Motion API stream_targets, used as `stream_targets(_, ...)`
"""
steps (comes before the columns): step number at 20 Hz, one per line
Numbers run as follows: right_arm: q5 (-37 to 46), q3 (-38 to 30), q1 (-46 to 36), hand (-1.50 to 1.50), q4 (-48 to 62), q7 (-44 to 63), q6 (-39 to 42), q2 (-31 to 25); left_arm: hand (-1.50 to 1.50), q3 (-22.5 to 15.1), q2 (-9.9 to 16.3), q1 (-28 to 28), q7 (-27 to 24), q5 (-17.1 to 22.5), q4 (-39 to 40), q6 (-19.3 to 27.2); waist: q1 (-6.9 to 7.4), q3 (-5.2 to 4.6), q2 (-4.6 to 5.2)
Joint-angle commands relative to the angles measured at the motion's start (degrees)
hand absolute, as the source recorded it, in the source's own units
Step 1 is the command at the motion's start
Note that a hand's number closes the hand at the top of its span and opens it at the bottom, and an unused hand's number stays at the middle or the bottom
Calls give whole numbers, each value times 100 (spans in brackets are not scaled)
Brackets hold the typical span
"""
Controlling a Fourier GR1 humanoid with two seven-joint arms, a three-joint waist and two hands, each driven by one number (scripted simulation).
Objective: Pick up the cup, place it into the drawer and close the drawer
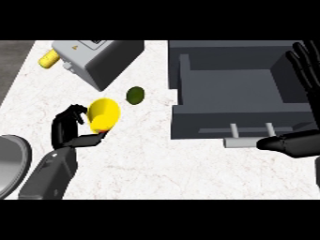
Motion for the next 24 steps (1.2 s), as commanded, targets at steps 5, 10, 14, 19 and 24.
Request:
stream_targets(5,-70,-80,346,-150,-80,-141,201,-93,150,-520,-350,-714,204,-149,-708,-382,48,12,-28)
stream_targets(10,114,-196,174,-150,317,-350,90,-129,150,-909,-677,-1493,1635,-156,-1710,-124,157,21,-66)
stream_targets(14,228,-143,134,-150,544,-562,8,-4,150,-1474,-836,-1832,2552,194,-2287,438,140,20,-64)
stream_targets(19,-26,-191,342,-150,27,-156,126,-114,150,-1798,-843,-2681,3921,291,-2800,1131,55,18,-66)
stream_targets(24,-53,-217,229,-150,-61,-22,78,-130,150,-1996,-846,-3491,4185,268,-2059,1831,-21,14,-10)
